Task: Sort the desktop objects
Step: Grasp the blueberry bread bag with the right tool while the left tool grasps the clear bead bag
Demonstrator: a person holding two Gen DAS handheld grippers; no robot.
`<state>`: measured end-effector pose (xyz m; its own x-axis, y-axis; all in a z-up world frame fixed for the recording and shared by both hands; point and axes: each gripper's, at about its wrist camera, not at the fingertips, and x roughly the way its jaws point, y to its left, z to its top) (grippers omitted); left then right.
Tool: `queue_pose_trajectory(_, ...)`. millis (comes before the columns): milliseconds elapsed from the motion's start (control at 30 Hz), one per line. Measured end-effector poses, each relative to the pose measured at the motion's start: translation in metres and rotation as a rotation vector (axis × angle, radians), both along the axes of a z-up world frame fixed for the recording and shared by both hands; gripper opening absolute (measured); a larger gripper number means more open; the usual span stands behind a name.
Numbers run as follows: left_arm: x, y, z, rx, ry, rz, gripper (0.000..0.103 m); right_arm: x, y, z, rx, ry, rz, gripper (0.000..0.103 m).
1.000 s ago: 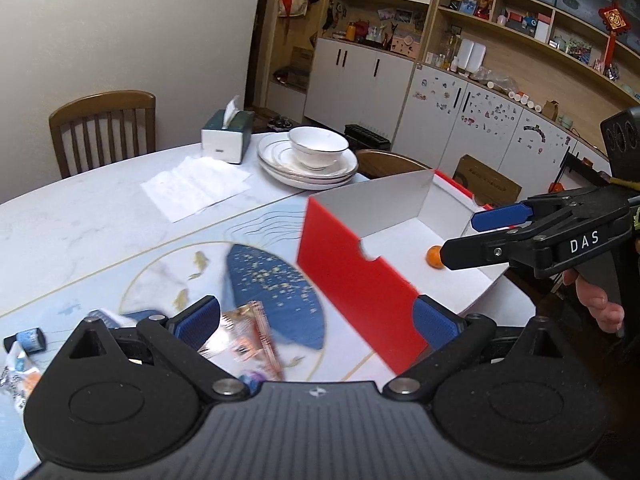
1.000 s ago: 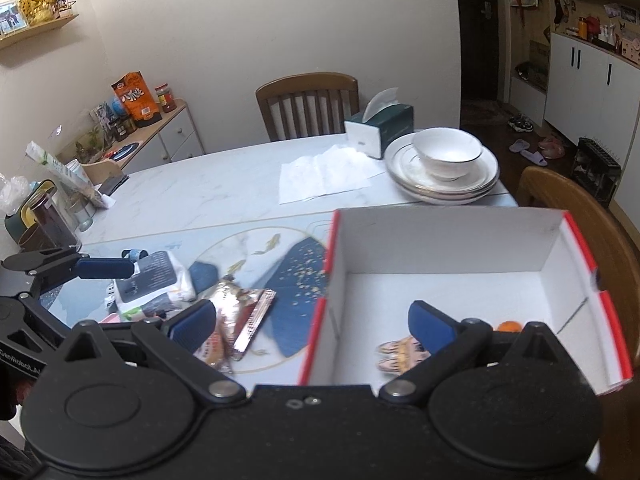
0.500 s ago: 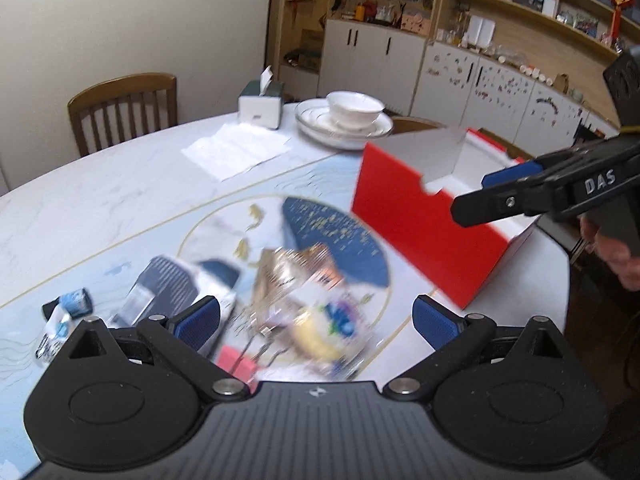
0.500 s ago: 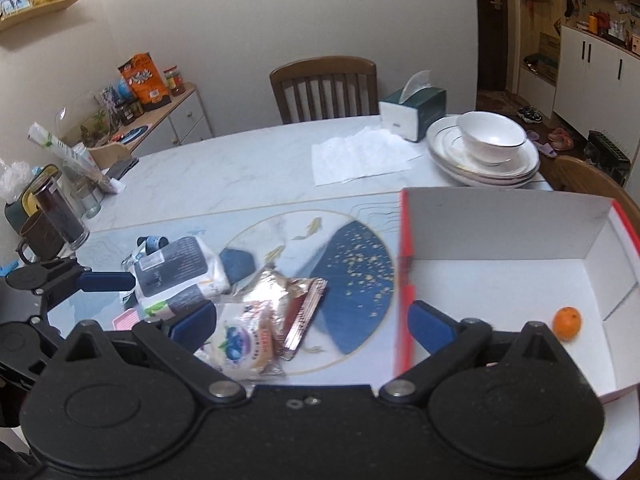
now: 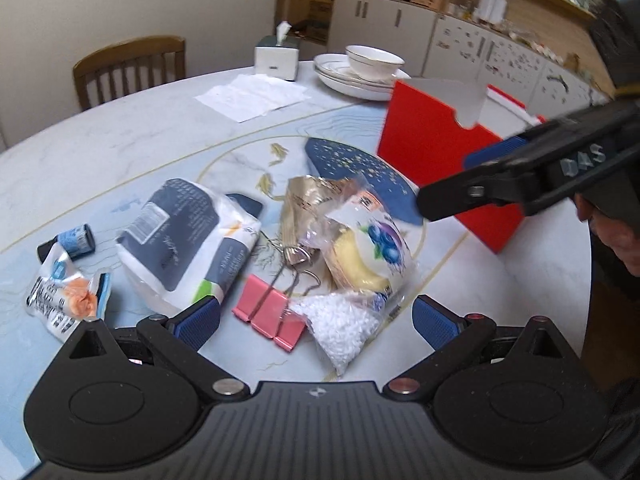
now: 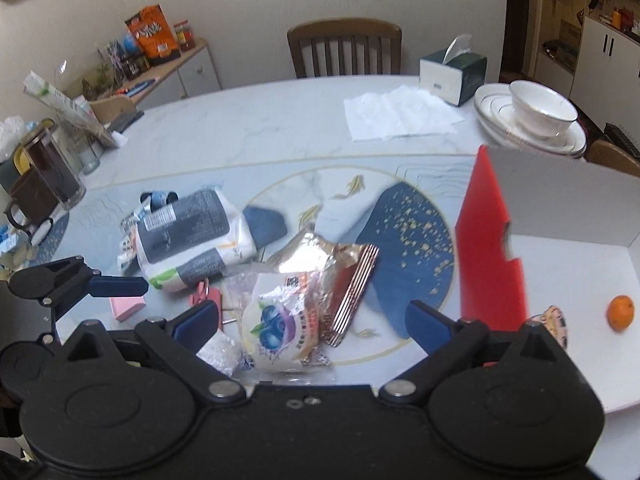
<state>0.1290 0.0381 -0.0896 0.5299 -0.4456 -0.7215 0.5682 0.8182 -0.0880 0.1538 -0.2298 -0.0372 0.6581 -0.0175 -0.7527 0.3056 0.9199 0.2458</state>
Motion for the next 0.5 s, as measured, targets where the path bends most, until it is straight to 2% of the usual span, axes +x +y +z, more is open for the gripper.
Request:
queue_pose_trajectory(367,-0.012,-0.022,-0.020,0.054,-0.058,-0.134,0.102,0.023,0.020,-0.025,-0.011,0.077,0.024,0.093)
queue_pose_trajectory(500,-0.015,-0.027,-0.024,0.080,-0.079,-0.150,0.100,0.029,0.021,-0.030,-0.009,0.091,0.019,0.091)
